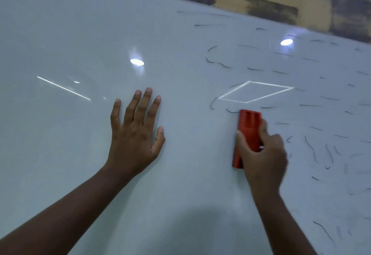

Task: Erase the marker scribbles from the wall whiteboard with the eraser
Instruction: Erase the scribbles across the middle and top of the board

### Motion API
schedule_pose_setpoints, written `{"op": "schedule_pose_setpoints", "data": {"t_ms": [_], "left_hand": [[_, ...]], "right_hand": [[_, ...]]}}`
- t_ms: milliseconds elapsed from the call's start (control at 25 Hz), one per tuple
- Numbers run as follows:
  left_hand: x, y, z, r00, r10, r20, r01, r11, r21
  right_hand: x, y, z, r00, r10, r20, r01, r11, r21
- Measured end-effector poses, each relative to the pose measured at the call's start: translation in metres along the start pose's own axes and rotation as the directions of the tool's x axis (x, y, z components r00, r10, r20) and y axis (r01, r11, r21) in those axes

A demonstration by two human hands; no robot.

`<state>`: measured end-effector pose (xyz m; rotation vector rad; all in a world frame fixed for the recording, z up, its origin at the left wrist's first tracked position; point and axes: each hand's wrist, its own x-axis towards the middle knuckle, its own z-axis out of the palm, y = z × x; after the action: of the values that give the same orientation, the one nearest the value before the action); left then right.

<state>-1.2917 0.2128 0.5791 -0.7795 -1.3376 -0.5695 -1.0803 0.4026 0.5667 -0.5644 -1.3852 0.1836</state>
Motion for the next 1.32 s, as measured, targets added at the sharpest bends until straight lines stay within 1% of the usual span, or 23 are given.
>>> {"op": "schedule_pose_setpoints", "data": {"t_ms": [40, 80, 120, 160, 240, 320, 360, 400, 440, 520, 560, 600, 680, 760, 880, 960, 1040, 1080, 1160, 1200, 1240, 1280, 1320], "left_hand": [[0.005, 0.000, -0.003, 1.000, -0.010, -0.009, 0.010, 1.000, 0.007], [0.011, -0.001, -0.006, 1.000, -0.015, -0.014, 0.015, 1.000, 0.019], [0.019, -0.004, -0.008, 1.000, -0.014, -0.015, 0.014, 1.000, 0.028], [0.026, -0.007, -0.010, 1.000, -0.013, -0.012, 0.014, 1.000, 0.027], [0.040, -0.014, -0.011, 1.000, -0.014, -0.008, 0.014, 1.000, 0.009], [0.054, -0.019, -0.008, 1.000, -0.005, 0.005, 0.005, 1.000, -0.002], [0.062, -0.020, -0.005, 1.000, 0.006, 0.012, -0.006, 1.000, -0.001], [0.073, -0.021, -0.002, 1.000, 0.020, 0.014, -0.020, 1.000, 0.006], [0.085, -0.022, 0.001, 0.999, 0.035, 0.016, -0.035, 0.999, 0.019], [0.108, -0.023, 0.005, 0.998, 0.059, 0.022, -0.060, 0.998, 0.036], [0.116, -0.025, 0.007, 0.998, 0.062, 0.026, -0.063, 0.997, 0.038], [0.121, -0.027, 0.009, 0.998, 0.056, 0.031, -0.058, 0.998, 0.038], [0.122, -0.030, 0.014, 0.998, 0.047, 0.038, -0.049, 0.998, 0.048], [0.121, -0.031, 0.018, 0.998, 0.051, 0.025, -0.053, 0.997, 0.051], [0.119, -0.030, 0.021, 0.999, 0.054, -0.004, -0.053, 0.998, 0.035], [0.120, -0.029, 0.021, 0.999, 0.054, -0.009, -0.054, 0.998, 0.031], [0.119, -0.029, 0.021, 0.999, 0.051, -0.009, -0.051, 0.998, 0.031], [0.119, -0.028, 0.021, 0.999, 0.049, -0.002, -0.049, 0.998, 0.031], [0.121, -0.029, 0.020, 0.999, 0.046, 0.030, -0.047, 0.998, 0.036], [0.122, -0.029, 0.019, 0.998, 0.043, 0.047, -0.045, 0.998, 0.037], [0.123, -0.030, 0.018, 0.998, 0.043, 0.056, -0.045, 0.998, 0.035], [0.122, -0.031, 0.018, 0.997, 0.043, 0.059, -0.044, 0.999, 0.031], [0.122, -0.031, 0.018, 0.998, 0.043, 0.051, -0.045, 0.999, 0.028]], "right_hand": [[-0.011, -0.016, 0.007, 0.988, -0.145, 0.053, 0.147, 0.988, -0.041], [-0.025, -0.028, 0.013, 0.946, -0.301, 0.122, 0.311, 0.947, -0.078], [-0.038, -0.036, 0.018, 0.882, -0.433, 0.184, 0.456, 0.884, -0.103], [-0.047, -0.038, 0.020, 0.817, -0.528, 0.231, 0.561, 0.820, -0.111], [-0.048, -0.033, 0.021, 0.725, -0.637, 0.261, 0.676, 0.731, -0.094], [-0.032, -0.029, 0.022, 0.663, -0.707, 0.247, 0.742, 0.663, -0.094], [-0.020, -0.030, 0.022, 0.654, -0.719, 0.234, 0.752, 0.651, -0.101], [-0.005, -0.033, 0.022, 0.676, -0.707, 0.206, 0.734, 0.670, -0.109], [0.014, -0.035, 0.021, 0.727, -0.668, 0.162, 0.686, 0.719, -0.115], [0.055, -0.034, 0.014, 0.855, -0.514, 0.063, 0.518, 0.849, -0.105], [0.076, -0.027, 0.008, 0.907, -0.421, 0.026, 0.421, 0.902, -0.095], [0.095, -0.018, 0.001, 0.939, -0.343, -0.008, 0.341, 0.936, -0.087], [0.120, 0.000, -0.009, 0.964, -0.252, -0.079, 0.247, 0.966, -0.077], [0.127, 0.009, -0.010, 0.971, -0.205, -0.125, 0.196, 0.977, -0.081], [0.123, 0.002, -0.002, 0.981, -0.153, -0.120, 0.146, 0.987, -0.069], [0.114, -0.017, 0.005, 0.979, -0.178, -0.096, 0.175, 0.984, -0.041], [0.094, -0.047, 0.018, 0.957, -0.287, -0.050, 0.287, 0.958, -0.003], [0.080, -0.063, 0.027, 0.926, -0.378, -0.014, 0.378, 0.926, -0.003], [0.055, -0.086, 0.043, 0.817, -0.573, 0.058, 0.576, 0.816, -0.050], [0.050, -0.091, 0.048, 0.766, -0.638, 0.078, 0.643, 0.763, -0.070], [0.051, -0.093, 0.051, 0.734, -0.673, 0.086, 0.679, 0.730, -0.080], [0.057, -0.093, 0.051, 0.724, -0.684, 0.085, 0.690, 0.719, -0.084], [0.067, -0.093, 0.049, 0.736, -0.673, 0.077, 0.678, 0.730, -0.088]]}}
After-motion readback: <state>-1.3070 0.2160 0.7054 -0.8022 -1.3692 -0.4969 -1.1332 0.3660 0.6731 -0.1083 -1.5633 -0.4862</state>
